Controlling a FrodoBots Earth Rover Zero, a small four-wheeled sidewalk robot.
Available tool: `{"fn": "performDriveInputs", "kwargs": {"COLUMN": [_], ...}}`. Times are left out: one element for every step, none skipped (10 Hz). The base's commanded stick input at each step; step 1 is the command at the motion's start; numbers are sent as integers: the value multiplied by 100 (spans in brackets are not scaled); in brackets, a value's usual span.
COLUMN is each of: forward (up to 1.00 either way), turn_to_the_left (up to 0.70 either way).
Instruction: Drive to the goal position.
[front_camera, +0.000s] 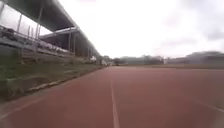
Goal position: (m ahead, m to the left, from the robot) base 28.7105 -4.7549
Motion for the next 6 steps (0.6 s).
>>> {"fn": "performDriveInputs", "kwargs": {"forward": [70, 70, 70, 70, 70, 70], "turn_to_the_left": [1, 1, 1, 1, 1, 1]}}
